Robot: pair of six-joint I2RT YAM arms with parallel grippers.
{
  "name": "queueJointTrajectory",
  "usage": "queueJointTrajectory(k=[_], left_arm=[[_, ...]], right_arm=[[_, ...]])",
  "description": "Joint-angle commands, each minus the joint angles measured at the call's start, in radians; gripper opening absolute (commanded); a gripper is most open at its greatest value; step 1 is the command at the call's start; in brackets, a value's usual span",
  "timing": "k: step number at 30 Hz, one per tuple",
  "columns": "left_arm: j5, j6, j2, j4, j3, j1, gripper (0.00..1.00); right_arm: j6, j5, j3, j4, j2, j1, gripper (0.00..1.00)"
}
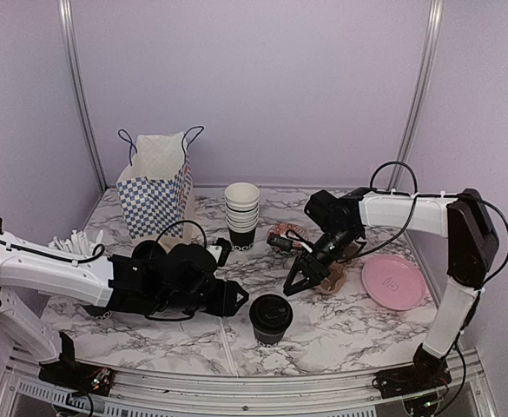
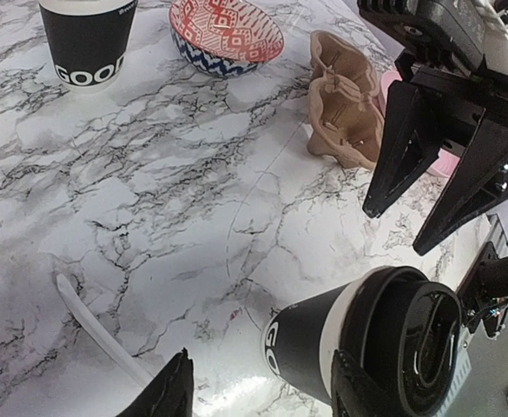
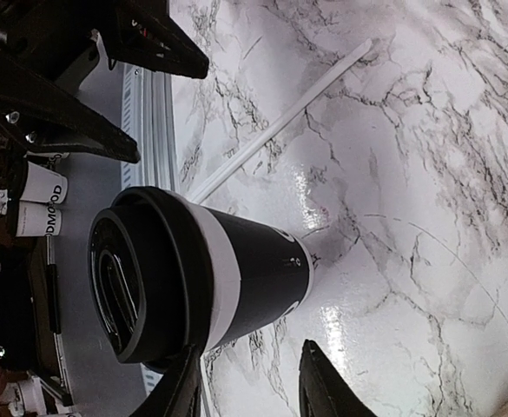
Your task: Pack the takeout coffee
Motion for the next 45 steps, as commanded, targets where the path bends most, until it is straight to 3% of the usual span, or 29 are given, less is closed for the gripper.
queueJointTrajectory(k=[1,17,41,45], left_arm=[[0.085,-0.069,-0.074,-0.036,-0.015,-0.01,0.53],[0.155,-0.115,-0.01,0.099,-0.036,-0.011,0.46],[0.19,-0.116,0.076,0.076,-0.02,0.009,0.41],[0.198,-0.129,0.114,0.054,-0.025,0.012,0.38]], right_arm=[[-0.027,-0.012,-0.007,0.015,-0.045,-0.008,0.37],[-0.062,-0.074,-0.036,-0.011,-0.013,-0.005,0.38],[-0.099,-0.13,-0.059,-0.062,0.06,0.034,0.4],[-0.026,-0.077,-0.104,0.011,0.08,0.049,0.35]])
